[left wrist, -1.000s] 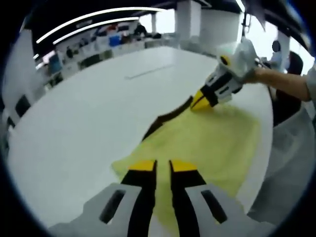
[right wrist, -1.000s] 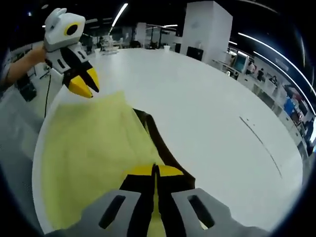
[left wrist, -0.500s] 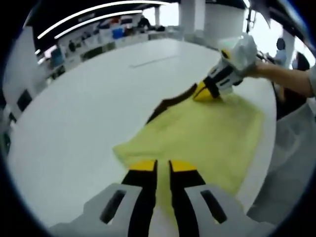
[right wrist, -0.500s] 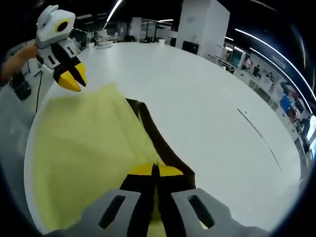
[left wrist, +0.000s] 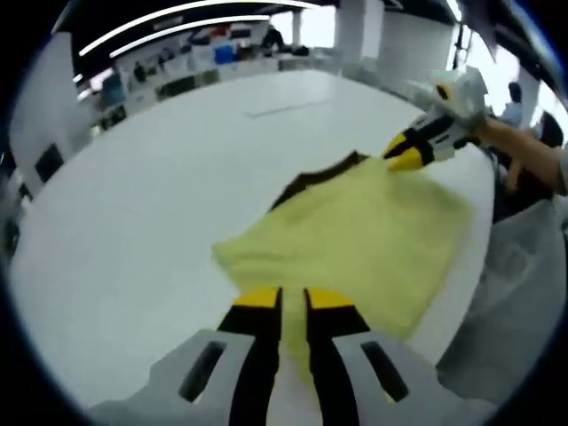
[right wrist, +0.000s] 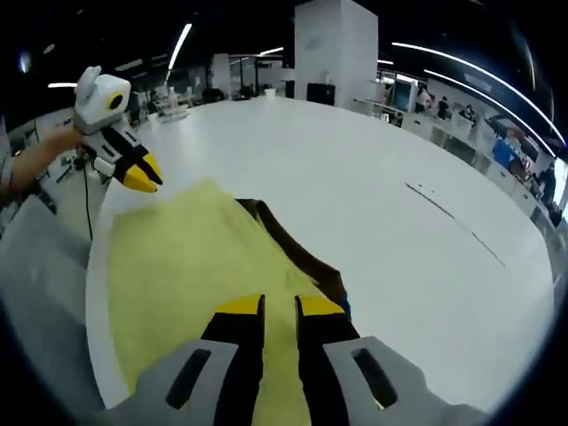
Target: Fold the garment on the visible template until the final outline fits inside the template.
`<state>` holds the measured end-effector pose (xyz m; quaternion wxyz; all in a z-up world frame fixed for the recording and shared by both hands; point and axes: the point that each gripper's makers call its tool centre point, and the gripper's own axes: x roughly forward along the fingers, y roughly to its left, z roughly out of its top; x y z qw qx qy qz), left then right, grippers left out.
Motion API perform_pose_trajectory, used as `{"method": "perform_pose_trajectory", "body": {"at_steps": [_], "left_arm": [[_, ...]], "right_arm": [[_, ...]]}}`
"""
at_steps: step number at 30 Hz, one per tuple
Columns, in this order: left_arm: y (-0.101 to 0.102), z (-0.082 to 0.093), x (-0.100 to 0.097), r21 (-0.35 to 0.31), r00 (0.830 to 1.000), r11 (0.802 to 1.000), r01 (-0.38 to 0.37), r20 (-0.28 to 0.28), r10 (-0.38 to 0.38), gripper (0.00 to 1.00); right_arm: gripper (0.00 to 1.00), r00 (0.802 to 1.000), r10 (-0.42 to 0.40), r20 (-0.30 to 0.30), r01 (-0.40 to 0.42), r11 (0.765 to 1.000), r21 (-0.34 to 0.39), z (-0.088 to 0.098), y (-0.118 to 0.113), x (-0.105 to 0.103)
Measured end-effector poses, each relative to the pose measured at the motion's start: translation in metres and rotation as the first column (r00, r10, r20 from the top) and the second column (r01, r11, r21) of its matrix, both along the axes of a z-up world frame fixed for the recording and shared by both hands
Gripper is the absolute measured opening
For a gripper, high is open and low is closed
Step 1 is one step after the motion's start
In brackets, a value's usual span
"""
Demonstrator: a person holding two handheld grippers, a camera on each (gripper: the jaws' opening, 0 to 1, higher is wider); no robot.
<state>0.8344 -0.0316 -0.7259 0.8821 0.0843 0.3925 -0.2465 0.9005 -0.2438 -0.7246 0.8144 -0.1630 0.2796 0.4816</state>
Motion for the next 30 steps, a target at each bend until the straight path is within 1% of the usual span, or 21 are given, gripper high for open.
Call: {"method": "perform_pose_trajectory", "body": {"at_steps": [2,3,6,7,9,10,11,12,15,17,18,19,21,22,23,25,27,30], "left_arm": [[-0.001,0.001,-0.008,-0.029,1.0,1.0,-0.001,-0.006,0.001,0.09],[-0.001,0.001,-0.016,-0.055,1.0,0.998,-0.006,-0.024,0.004,0.1],[0.004,-0.001,-0.03,-0.067,0.999,0.998,-0.012,-0.035,0.009,0.12],[0.007,-0.002,-0.037,-0.062,0.999,0.998,-0.018,-0.04,0.016,0.13],[0.012,-0.004,-0.043,-0.068,0.998,0.997,-0.031,-0.047,0.028,0.13],[0.012,-0.004,-0.049,-0.103,0.997,0.994,-0.045,-0.06,0.039,0.13],[0.011,-0.003,-0.053,-0.136,0.997,0.989,-0.057,-0.067,0.048,0.13],[0.012,-0.002,-0.056,-0.165,0.996,0.984,-0.069,-0.063,0.059,0.14],[0.014,-0.002,-0.063,-0.193,0.996,0.978,-0.075,-0.064,0.063,0.16],[0.017,-0.004,-0.067,-0.195,0.995,0.977,-0.087,-0.06,0.077,0.18],[0.019,-0.006,-0.07,-0.195,0.995,0.977,-0.09,-0.065,0.078,0.19],[0.019,-0.008,-0.072,-0.197,0.995,0.976,-0.09,-0.067,0.079,0.19],[0.019,-0.011,-0.076,-0.205,0.995,0.975,-0.089,-0.07,0.077,0.19],[0.02,-0.013,-0.078,-0.206,0.994,0.974,-0.095,-0.077,0.08,0.2],[0.021,-0.018,-0.08,-0.197,0.992,0.975,-0.106,-0.085,0.091,0.22],[0.023,-0.025,-0.083,-0.196,0.992,0.975,-0.104,-0.089,0.088,0.21],[0.021,-0.029,-0.085,-0.216,0.991,0.97,-0.111,-0.096,0.092,0.21],[0.016,-0.033,-0.088,-0.227,0.99,0.967,-0.111,-0.105,0.089,0.2]], "right_arm": [[0.14,1.0,-0.028,-0.004,0.028,1.0,0.011,0.004,-0.011,-0.009],[0.14,0.999,-0.042,0.001,0.042,0.999,0.017,0.007,-0.019,-0.015],[0.14,0.997,-0.083,0.004,0.083,0.997,0.01,0.01,-0.04,-0.03],[0.13,0.994,-0.112,0.0,0.112,0.994,0.004,0.009,-0.05,-0.035],[0.13,0.991,-0.137,-0.003,0.137,0.991,-0.008,0.007,-0.061,-0.041],[0.13,0.986,-0.166,0.002,0.166,0.986,-0.019,0.006,-0.071,-0.044],[0.13,0.984,-0.176,-0.001,0.176,0.984,-0.02,0.005,-0.075,-0.047],[0.14,0.981,-0.194,-0.016,0.193,0.981,-0.014,0.003,-0.081,-0.053],[0.14,0.975,-0.222,-0.032,0.221,0.975,-0.012,-0.001,-0.093,-0.065],[0.15,0.968,-0.25,-0.039,0.249,0.968,-0.023,-0.006,-0.101,-0.07],[0.14,0.965,-0.26,-0.031,0.259,0.966,-0.024,-0.007,-0.105,-0.073],[0.14,0.964,-0.265,-0.034,0.265,0.964,-0.018,-0.008,-0.107,-0.076],[0.16,0.955,-0.283,-0.084,0.283,0.959,-0.004,-0.012,-0.111,-0.085],[0.17,0.955,-0.284,-0.088,0.285,0.958,-0.006,-0.014,-0.113,-0.087],[0.17,0.953,-0.285,-0.105,0.285,0.958,-0.019,-0.018,-0.115,-0.092],[0.17,0.953,-0.274,-0.125,0.273,0.962,-0.031,-0.024,-0.117,-0.102],[0.17,0.954,-0.262,-0.144,0.259,0.965,-0.039,-0.028,-0.117,-0.111],[0.16,0.957,-0.245,-0.156,0.242,0.97,-0.041,-0.032,-0.116,-0.121]]}}
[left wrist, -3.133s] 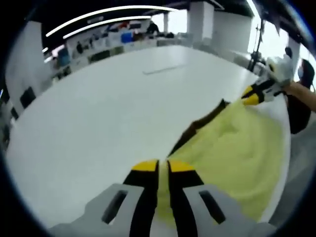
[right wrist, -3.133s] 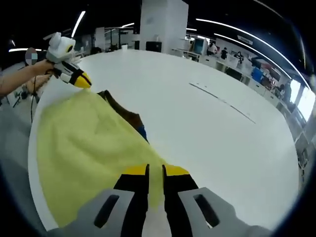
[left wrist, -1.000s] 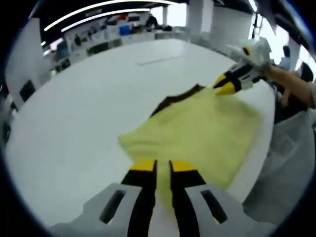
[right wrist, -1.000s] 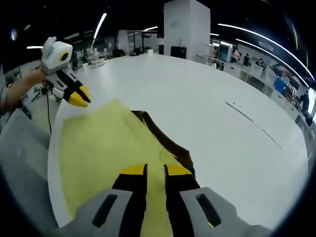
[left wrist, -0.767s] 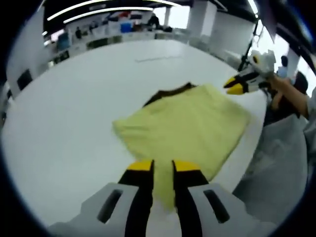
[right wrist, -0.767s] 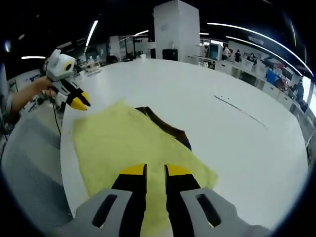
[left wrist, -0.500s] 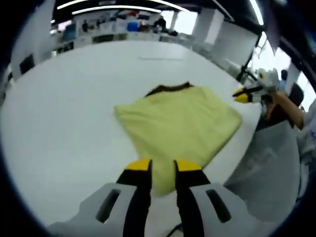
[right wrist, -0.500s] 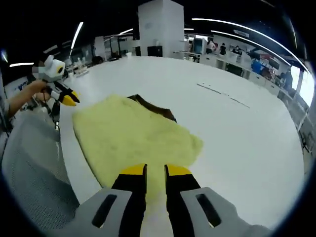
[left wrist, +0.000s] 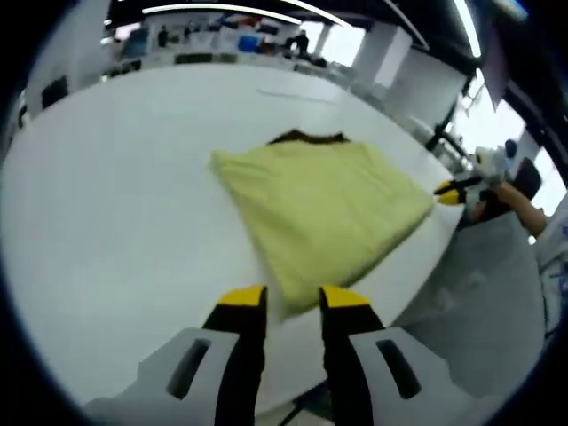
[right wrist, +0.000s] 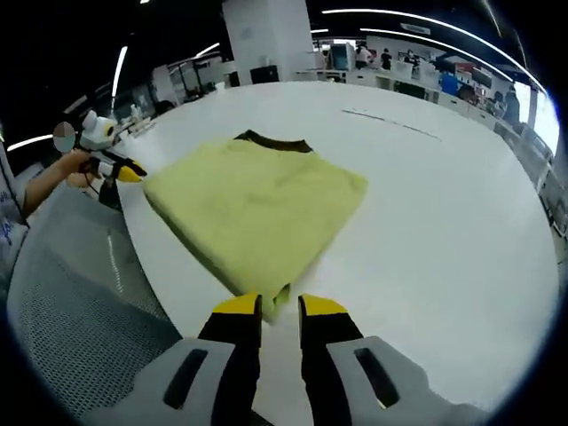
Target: Fold the garment on the visible template until the final outline fits inside the template.
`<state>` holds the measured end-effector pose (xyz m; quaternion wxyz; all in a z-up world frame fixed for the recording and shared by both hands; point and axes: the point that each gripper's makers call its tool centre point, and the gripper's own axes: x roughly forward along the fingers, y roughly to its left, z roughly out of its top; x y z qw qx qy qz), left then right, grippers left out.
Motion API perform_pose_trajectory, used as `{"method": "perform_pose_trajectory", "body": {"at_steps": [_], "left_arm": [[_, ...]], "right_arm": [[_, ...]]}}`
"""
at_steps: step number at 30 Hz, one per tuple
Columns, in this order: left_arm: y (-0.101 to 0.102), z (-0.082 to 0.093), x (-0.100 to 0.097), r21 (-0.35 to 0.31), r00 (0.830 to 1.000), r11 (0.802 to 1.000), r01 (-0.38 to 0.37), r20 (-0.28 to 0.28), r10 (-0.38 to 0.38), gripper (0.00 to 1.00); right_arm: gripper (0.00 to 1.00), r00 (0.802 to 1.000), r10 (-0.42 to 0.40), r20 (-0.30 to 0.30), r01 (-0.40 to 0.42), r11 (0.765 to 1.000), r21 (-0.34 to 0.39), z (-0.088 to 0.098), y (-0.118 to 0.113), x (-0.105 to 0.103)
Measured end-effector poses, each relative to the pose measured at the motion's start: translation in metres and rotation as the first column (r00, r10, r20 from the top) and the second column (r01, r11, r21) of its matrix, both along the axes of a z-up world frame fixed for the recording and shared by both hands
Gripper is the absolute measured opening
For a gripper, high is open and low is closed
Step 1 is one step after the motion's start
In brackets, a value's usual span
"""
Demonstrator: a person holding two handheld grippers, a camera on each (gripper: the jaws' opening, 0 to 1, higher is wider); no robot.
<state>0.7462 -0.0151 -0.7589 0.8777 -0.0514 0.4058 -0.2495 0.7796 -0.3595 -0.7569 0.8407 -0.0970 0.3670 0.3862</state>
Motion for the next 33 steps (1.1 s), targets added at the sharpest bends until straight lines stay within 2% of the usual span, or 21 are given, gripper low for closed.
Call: {"method": "perform_pose_trajectory", "body": {"at_steps": [5,12,13,14,21,26,33], "left_arm": [[-0.006,-0.004,-0.005,-0.011,1.0,1.0,0.009,-0.012,-0.009,0.2],[-0.002,-0.013,-0.006,0.027,0.999,0.999,0.037,-0.011,-0.036,0.17],[-0.001,-0.011,-0.003,0.021,1.0,0.999,0.028,0.009,-0.028,0.16],[0.0,-0.011,-0.004,0.01,1.0,1.0,0.019,-0.006,-0.019,0.15],[-0.005,-0.01,-0.004,0.028,0.999,0.999,0.045,0.007,-0.045,0.08],[-0.006,-0.002,-0.004,0.041,0.999,0.998,0.053,0.012,-0.053,0.0],[-0.004,0.017,-0.002,0.075,0.997,0.995,0.065,0.039,-0.068,0.0]], "right_arm": [[0.14,1.0,0.014,-0.019,-0.014,1.0,0.003,-0.008,0.001,-0.005],[0.11,0.999,0.031,-0.023,-0.031,1.0,-0.001,-0.013,0.005,-0.003],[0.11,0.999,0.033,-0.02,-0.033,0.999,-0.004,-0.014,0.005,-0.003],[0.11,0.999,0.035,-0.023,-0.035,0.999,-0.007,-0.015,0.005,-0.002],[0.06,0.999,0.049,-0.024,-0.049,0.999,-0.019,-0.015,0.004,-0.001],[0.04,0.998,0.066,-0.014,-0.066,0.997,-0.034,-0.013,0.004,-0.002],[0.03,0.996,0.087,0.008,-0.086,0.996,-0.038,0.002,0.006,0.0]]}}
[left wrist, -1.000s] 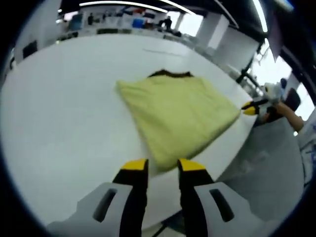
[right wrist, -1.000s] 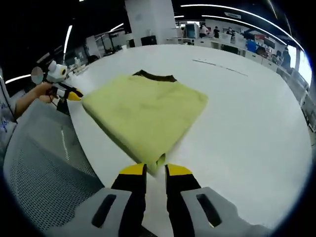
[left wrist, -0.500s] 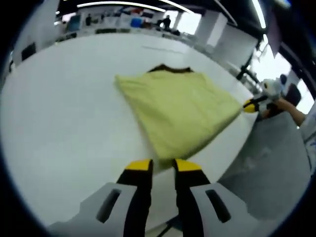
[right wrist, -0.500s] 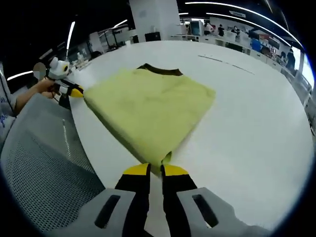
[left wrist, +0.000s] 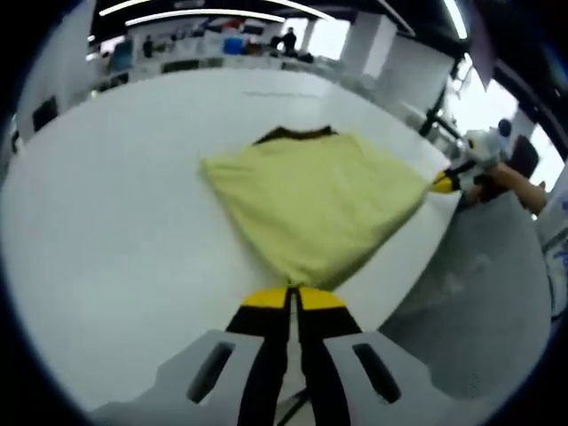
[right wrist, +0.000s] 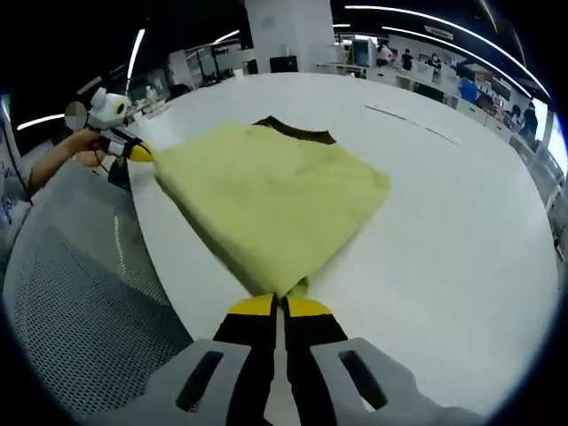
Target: Fold the garment on the visible template until the final outline fits inside the template.
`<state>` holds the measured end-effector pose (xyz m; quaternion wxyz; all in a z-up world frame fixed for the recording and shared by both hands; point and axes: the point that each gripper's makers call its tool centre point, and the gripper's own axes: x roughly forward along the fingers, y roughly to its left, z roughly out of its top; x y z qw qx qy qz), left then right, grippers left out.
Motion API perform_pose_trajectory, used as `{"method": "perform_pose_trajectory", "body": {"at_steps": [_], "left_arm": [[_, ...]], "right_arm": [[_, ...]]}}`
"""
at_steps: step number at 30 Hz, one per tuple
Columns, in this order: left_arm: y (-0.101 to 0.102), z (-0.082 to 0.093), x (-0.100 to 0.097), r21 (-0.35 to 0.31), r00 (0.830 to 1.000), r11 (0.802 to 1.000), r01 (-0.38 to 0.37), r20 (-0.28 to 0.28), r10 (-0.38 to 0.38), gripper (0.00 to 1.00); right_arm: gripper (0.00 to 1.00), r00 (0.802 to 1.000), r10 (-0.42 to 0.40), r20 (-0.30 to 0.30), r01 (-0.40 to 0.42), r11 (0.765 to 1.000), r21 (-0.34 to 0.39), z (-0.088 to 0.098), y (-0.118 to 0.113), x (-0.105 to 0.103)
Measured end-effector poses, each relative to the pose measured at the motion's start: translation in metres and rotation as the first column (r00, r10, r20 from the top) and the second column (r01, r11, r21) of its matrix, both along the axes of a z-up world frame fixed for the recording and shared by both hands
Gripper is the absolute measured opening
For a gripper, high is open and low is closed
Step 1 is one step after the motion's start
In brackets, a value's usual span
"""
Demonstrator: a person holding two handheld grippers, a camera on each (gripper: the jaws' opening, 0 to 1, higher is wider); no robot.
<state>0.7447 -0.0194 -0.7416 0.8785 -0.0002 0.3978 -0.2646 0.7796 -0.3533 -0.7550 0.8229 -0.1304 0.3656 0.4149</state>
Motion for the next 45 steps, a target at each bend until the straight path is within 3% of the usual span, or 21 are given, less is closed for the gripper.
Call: {"method": "perform_pose_trajectory", "body": {"at_steps": [8,12,20,28,31,33,34,36,45], "left_arm": [[0.001,0.009,0.002,0.0,1.0,1.0,0.024,-0.007,-0.024,0.0],[0.002,0.001,-0.005,0.015,0.998,0.999,0.042,-0.048,-0.041,0.0],[0.009,-0.02,-0.012,-0.008,0.991,0.999,-0.033,-0.13,0.032,0.0],[0.008,-0.027,-0.013,-0.01,0.988,0.999,-0.044,-0.147,0.042,0.0],[0.008,-0.033,-0.014,0.011,0.987,0.999,-0.036,-0.159,0.037,0.0],[0.018,-0.043,-0.023,0.091,0.98,0.996,-0.012,-0.196,0.03,0.0],[0.014,-0.04,-0.019,0.06,0.987,0.998,0.026,-0.159,-0.016,0.0],[0.021,-0.047,-0.015,0.042,0.984,0.998,-0.041,-0.171,0.047,0.0],[0.018,-0.037,-0.016,0.025,0.986,0.997,-0.077,-0.148,0.079,0.0]], "right_arm": [[0.03,1.0,0.0,0.027,-0.001,1.0,0.018,0.016,0.004,0.002],[0.03,1.0,-0.006,0.014,0.006,1.0,0.005,0.007,0.0,-0.003],[0.03,0.998,-0.047,-0.03,0.047,0.999,0.009,-0.014,-0.007,-0.008],[0.01,0.997,-0.05,-0.053,0.049,0.999,-0.02,-0.024,-0.013,-0.011],[0.01,0.997,-0.061,-0.054,0.061,0.998,-0.001,-0.023,-0.015,-0.01],[0.01,0.996,-0.066,-0.057,0.067,0.998,0.002,-0.024,-0.015,-0.009],[0.01,0.996,-0.066,-0.057,0.067,0.998,0.002,-0.024,-0.015,-0.009],[0.01,0.996,-0.069,-0.057,0.069,0.998,0.005,-0.025,-0.014,-0.009],[0.01,0.998,-0.054,-0.039,0.053,0.998,-0.027,-0.025,-0.014,-0.009]]}}
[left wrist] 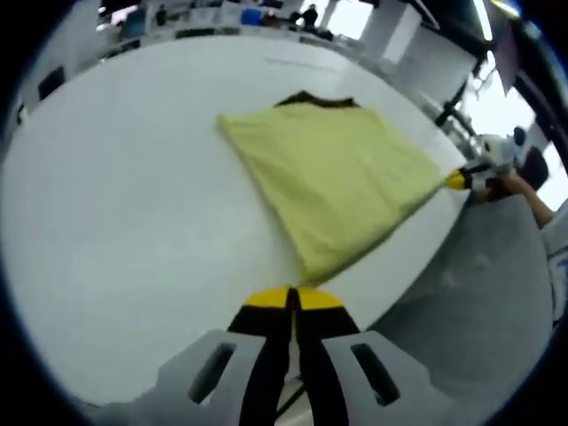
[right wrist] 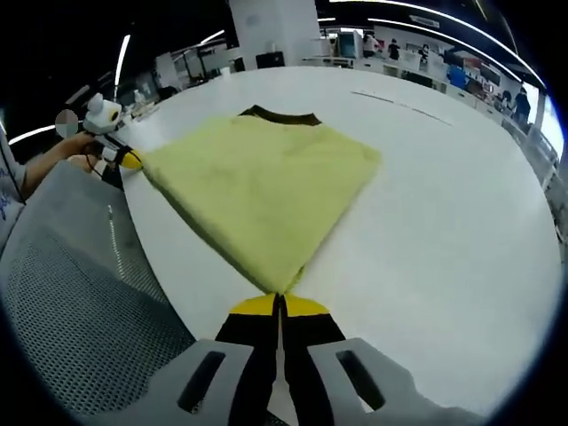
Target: Fold the garment on the visible template until the final outline fits inside the template.
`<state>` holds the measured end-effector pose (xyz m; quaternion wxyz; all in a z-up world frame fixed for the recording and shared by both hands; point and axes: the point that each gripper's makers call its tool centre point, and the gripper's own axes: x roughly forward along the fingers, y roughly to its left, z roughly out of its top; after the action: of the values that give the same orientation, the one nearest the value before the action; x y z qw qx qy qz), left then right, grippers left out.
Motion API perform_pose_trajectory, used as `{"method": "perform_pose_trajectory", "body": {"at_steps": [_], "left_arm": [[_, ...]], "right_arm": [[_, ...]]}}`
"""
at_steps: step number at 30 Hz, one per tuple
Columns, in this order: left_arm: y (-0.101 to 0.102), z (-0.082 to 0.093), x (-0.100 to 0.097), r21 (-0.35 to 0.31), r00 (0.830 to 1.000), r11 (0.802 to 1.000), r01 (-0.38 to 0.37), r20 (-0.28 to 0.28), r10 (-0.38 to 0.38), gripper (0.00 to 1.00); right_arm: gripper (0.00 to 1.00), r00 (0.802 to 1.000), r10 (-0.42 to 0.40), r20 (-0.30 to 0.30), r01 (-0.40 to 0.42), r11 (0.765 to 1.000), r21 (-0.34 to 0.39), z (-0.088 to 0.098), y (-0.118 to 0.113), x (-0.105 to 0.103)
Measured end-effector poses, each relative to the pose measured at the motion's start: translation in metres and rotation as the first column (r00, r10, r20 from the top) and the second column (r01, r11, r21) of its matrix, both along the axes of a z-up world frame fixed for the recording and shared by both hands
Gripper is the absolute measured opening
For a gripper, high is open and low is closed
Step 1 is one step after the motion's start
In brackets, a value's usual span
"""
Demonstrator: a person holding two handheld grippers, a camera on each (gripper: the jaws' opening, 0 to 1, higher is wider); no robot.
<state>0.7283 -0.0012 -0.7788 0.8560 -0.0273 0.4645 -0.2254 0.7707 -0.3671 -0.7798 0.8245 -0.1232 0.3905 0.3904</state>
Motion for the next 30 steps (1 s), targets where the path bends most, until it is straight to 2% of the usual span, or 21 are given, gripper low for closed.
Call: {"method": "perform_pose_trajectory", "body": {"at_steps": [2,5,8,12,15,17,20,23,25,28,30], "left_arm": [[-0.003,0.001,-0.002,-0.012,1.0,1.0,-0.009,-0.001,0.009,0.0],[-0.007,0.005,-0.004,-0.027,1.0,1.0,-0.009,0.009,0.009,0.0],[-0.01,0.016,0.001,-0.056,0.998,0.998,-0.02,0.057,0.023,0.0],[-0.004,0.033,0.005,-0.031,0.994,0.999,-0.025,0.101,0.028,0.0],[-0.008,0.058,0.011,-0.053,0.987,0.998,-0.031,0.158,0.039,0.0],[-0.012,0.069,0.013,-0.053,0.983,0.998,-0.022,0.179,0.031,0.05],[-0.022,0.093,0.02,-0.034,0.967,0.999,0.025,0.254,-0.016,0.12],[-0.028,0.107,0.021,-0.032,0.961,0.998,0.06,0.273,-0.049,0.13],[-0.031,0.118,0.022,-0.032,0.955,0.997,0.074,0.289,-0.062,0.2],[-0.034,0.135,0.019,0.002,0.941,0.995,0.105,0.324,-0.1,0.29],[-0.038,0.144,0.013,0.013,0.939,0.991,0.131,0.32,-0.128,0.3]], "right_arm": [[0.01,1.0,0.001,0.0,-0.001,1.0,-0.004,0.0,0.0,0.0],[0.05,0.999,0.013,0.035,-0.011,0.999,-0.043,0.001,-0.002,0.001],[0.09,0.999,0.009,0.043,-0.007,0.998,-0.057,0.005,-0.004,-0.002],[0.11,0.998,-0.014,0.062,0.016,0.999,-0.045,0.02,-0.007,-0.004],[0.12,0.996,-0.026,0.09,0.031,0.998,-0.05,0.035,-0.009,-0.004],[0.15,0.995,-0.045,0.086,0.047,0.998,-0.03,0.046,-0.006,-0.005],[0.2,0.994,-0.04,0.099,0.041,0.999,-0.005,0.068,0.005,-0.008],[0.23,0.995,-0.034,0.099,0.032,0.999,0.026,0.088,0.015,-0.013],[0.29,0.995,-0.016,0.094,0.013,0.999,0.031,0.102,0.022,-0.02],[0.41,0.992,0.033,0.125,-0.034,0.999,0.002,0.117,0.026,-0.027],[0.46,0.989,0.045,0.142,-0.044,0.999,-0.013,0.129,0.027,-0.032]]}}
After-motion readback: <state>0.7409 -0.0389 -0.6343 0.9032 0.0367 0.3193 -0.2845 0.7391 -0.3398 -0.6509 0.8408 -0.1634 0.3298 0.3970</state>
